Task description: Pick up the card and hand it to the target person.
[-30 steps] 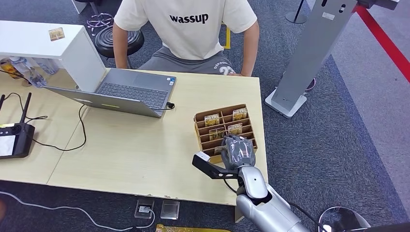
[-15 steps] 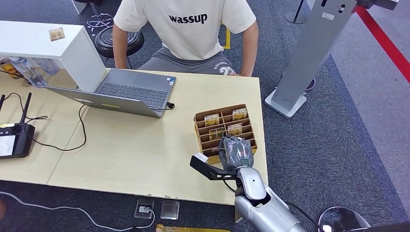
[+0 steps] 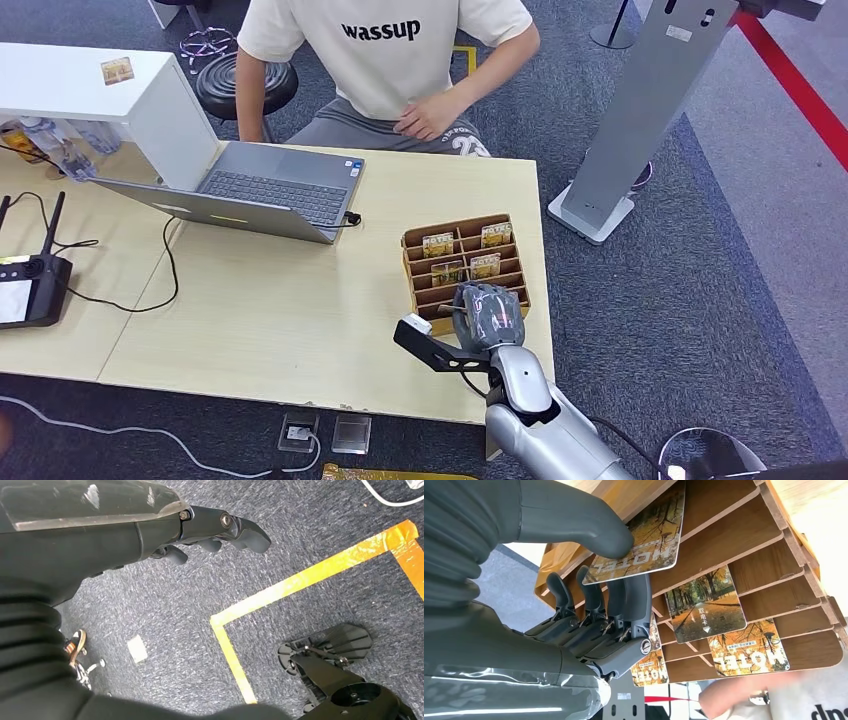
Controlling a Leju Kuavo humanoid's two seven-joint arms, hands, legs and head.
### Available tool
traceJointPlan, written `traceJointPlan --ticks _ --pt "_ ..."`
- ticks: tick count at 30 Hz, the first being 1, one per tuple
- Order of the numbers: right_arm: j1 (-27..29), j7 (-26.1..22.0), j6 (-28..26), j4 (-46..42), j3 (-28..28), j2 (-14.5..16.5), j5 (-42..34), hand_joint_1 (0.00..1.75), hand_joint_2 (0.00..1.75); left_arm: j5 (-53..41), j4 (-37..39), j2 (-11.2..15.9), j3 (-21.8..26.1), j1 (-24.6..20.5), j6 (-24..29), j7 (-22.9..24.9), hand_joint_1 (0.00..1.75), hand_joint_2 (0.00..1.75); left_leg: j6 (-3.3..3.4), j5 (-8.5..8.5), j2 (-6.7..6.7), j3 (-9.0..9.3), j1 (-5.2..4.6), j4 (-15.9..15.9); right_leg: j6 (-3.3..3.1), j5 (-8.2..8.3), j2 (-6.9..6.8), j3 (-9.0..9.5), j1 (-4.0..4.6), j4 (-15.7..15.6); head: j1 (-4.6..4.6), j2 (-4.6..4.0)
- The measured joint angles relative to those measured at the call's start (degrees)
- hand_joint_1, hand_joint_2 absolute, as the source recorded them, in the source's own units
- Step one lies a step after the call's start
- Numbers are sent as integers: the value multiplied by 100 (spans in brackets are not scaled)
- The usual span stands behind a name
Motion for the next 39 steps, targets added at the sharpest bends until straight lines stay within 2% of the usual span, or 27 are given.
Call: traceJointPlan --ticks 9,16,24,31,39 --pt "-15 126 299 -491 -79 -116 -543 136 175 107 0 20 0 23 43 41 0 175 0 0 0 0 0 0 0 0 0 -1 0 0 -1 0" --pt "-31 305 434 -1603 -344 -450 -822 136 175 187 0 43 0 79 48 33 0 175 0 0 0 0 0 2 0 0 1 -1 0 0 2 0" --pt "-72 348 405 -3054 -522 -793 -791 136 175 248 0 55 0 142 138 19 0 175 0 0 1 0 0 3 0 0 1 -2 0 0 -2 0" --pt "-163 -232 106 -3298 -529 -838 -1274 136 175 250 0 51 0 129 146 2 0 175 0 0 0 -2 0 3 0 0 0 0 0 1 1 0" --pt "-342 -1356 -473 -2457 -505 -704 -1866 136 175 245 0 38 0 52 113 41 0 175 0 0 -2 -6 0 3 0 0 -1 0 0 2 0 0"
